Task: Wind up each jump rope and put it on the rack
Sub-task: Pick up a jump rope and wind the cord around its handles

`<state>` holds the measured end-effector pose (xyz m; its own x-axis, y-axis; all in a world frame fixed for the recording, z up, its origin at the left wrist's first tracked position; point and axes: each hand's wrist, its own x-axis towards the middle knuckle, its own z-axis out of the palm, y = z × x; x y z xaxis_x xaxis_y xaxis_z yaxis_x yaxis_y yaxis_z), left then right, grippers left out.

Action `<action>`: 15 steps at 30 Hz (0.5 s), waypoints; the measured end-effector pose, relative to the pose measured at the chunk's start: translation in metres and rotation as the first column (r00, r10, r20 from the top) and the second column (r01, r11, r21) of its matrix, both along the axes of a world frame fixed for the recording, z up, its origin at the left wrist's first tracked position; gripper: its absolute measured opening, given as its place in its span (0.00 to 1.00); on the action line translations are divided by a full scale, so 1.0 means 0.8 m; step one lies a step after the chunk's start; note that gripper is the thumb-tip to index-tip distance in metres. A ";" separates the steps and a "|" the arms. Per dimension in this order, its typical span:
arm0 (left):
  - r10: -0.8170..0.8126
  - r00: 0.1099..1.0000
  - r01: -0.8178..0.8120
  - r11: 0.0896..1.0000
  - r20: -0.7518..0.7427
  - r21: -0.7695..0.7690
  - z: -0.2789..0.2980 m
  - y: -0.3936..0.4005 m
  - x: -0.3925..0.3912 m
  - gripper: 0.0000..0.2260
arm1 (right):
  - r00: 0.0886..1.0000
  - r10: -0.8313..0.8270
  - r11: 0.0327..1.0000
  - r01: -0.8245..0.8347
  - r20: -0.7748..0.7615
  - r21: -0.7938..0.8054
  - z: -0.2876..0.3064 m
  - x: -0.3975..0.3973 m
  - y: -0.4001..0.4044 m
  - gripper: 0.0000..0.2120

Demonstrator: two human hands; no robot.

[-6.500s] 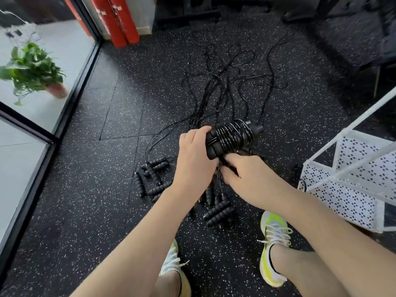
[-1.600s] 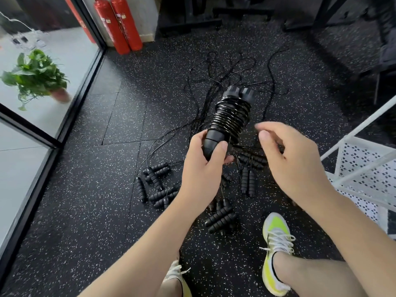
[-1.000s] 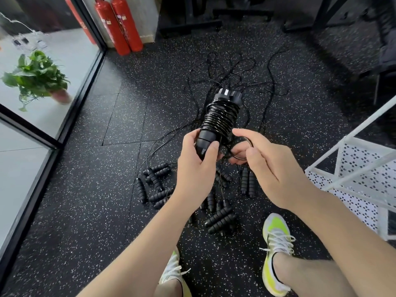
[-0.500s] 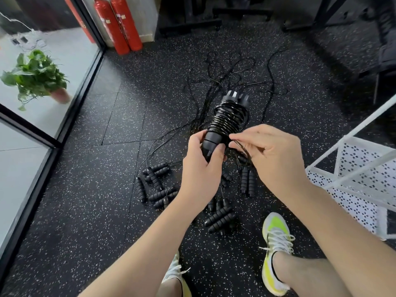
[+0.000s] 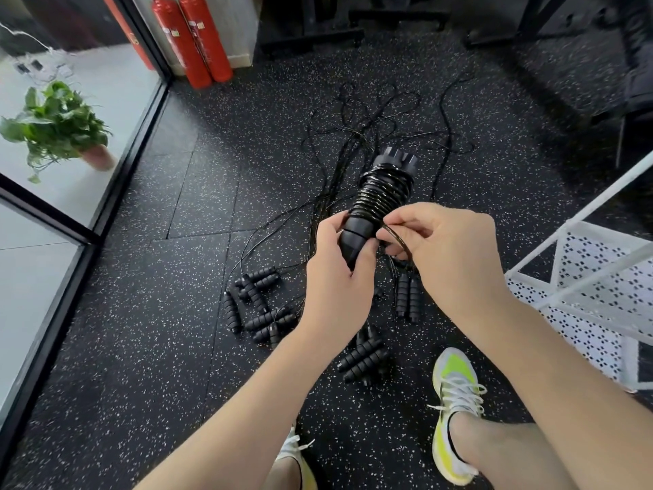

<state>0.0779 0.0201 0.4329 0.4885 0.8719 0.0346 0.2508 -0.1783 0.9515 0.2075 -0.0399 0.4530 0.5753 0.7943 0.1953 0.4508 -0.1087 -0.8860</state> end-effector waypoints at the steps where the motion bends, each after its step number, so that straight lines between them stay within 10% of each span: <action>1: -0.004 1.000 0.004 1.000 -0.005 0.009 -0.001 -0.001 0.000 0.14 | 1.000 -0.009 1.000 0.009 -0.002 -0.015 0.002 0.001 0.000 0.09; 15: 0.007 0.998 -0.010 0.999 -0.063 -0.051 -0.004 0.002 -0.005 0.14 | 0.961 0.261 0.953 -0.242 0.087 -0.183 -0.006 0.016 0.004 0.03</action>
<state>0.0740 0.0218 0.4294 0.4809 0.8758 -0.0409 0.3121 -0.1274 0.9415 0.2205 -0.0366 0.4485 0.3351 0.9373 0.0956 0.5754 -0.1232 -0.8085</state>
